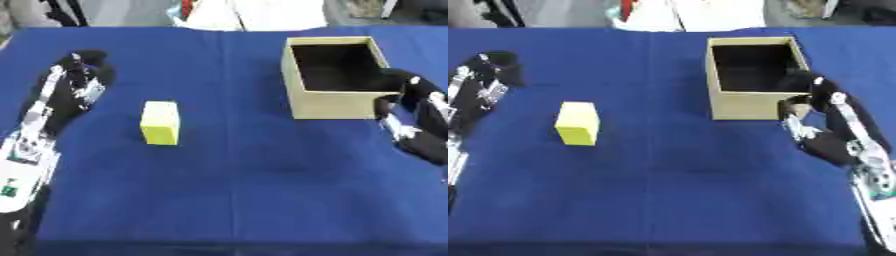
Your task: Pick up objects on the table and place them in the box.
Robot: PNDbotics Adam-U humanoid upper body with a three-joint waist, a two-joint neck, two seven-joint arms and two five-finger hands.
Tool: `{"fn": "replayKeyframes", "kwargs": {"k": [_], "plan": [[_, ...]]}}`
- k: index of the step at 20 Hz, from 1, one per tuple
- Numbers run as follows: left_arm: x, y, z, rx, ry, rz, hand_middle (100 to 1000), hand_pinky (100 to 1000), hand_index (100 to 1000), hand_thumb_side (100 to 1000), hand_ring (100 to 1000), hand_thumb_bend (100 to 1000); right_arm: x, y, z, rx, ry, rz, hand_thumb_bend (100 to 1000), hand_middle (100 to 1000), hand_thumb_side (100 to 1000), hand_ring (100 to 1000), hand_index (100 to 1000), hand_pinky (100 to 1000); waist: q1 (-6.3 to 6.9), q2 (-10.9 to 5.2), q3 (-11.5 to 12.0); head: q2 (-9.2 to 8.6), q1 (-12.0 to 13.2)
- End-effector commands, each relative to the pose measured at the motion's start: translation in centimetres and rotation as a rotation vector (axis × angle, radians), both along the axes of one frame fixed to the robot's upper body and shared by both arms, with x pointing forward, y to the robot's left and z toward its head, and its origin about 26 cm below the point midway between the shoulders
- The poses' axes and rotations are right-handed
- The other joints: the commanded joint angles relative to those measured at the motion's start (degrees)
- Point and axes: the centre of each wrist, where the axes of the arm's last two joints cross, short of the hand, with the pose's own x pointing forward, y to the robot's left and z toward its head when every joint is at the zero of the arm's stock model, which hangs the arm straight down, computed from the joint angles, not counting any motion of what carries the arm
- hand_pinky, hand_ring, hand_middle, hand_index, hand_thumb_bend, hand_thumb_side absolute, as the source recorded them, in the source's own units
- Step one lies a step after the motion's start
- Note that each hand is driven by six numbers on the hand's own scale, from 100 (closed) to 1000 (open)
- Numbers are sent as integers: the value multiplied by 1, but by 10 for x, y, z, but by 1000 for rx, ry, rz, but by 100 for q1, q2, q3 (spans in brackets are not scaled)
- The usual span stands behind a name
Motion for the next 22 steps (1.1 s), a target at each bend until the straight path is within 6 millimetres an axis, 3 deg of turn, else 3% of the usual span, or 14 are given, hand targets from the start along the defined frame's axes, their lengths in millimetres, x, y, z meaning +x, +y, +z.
{"fn": "replayKeyframes", "kwargs": {"k": [1, 11, 22], "plan": [[-1, 4, 9, 26, -24, 2, 605, 810, 768, 582, 546, 532, 0, -4, 10, 1, -29, -2, 157, 732, 447, 803, 900, 718, 5, -91, 7, 28, 6], [-4, 11, 20, 169, -31, -54, 631, 812, 769, 565, 573, 578, 0, -4, 9, -4, -27, -1, 157, 732, 447, 803, 899, 718, 31, -107, -15, 28, 16], [1, 22, 68, 716, -24, -211, 702, 783, 794, 505, 649, 794, -2, -8, 7, -21, -16, -3, 156, 732, 448, 802, 899, 718, 116, -194, -44, 28, -7]]}}
